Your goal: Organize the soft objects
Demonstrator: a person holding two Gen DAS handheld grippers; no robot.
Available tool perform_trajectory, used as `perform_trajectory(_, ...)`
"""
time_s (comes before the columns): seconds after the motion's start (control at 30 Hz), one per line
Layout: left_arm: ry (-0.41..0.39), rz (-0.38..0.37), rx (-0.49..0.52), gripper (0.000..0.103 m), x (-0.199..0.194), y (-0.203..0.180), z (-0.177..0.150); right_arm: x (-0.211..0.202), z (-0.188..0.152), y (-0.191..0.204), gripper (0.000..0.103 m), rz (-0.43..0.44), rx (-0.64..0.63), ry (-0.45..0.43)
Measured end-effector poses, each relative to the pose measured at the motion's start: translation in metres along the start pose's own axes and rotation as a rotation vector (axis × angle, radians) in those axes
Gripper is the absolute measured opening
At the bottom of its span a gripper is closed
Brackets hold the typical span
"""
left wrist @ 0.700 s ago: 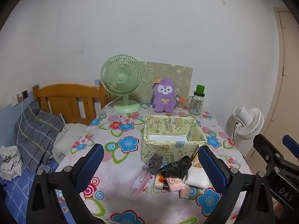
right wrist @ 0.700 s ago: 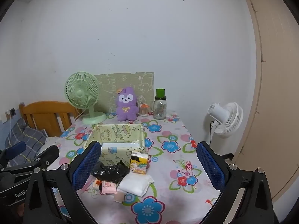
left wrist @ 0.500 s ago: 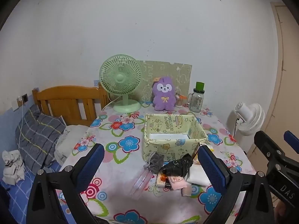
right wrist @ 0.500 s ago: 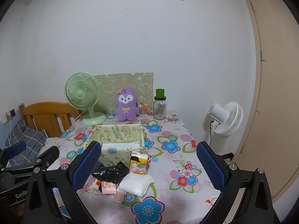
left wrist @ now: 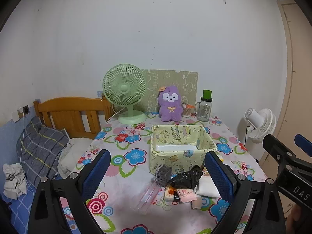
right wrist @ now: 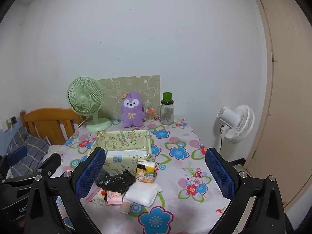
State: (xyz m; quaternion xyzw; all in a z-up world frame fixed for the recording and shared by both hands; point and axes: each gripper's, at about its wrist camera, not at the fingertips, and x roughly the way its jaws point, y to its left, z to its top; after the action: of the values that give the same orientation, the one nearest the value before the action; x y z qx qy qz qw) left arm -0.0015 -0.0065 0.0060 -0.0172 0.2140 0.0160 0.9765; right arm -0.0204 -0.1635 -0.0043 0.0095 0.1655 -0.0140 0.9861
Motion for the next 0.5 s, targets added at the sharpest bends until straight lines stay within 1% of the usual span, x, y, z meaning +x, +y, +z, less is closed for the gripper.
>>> perform_trajectory(0.2,-0.016,-0.003,0.006,0.098,-0.0001,-0.0004,0.0011,-0.0017,0.0018,-0.0011,0.103,0.0,0.002,-0.005)
perform_trajectory(0.5,-0.018,-0.003,0.017,0.098,0.0006,-0.0028,-0.0008,-0.0024,0.0019,-0.002,0.103,0.002,0.005,-0.006)
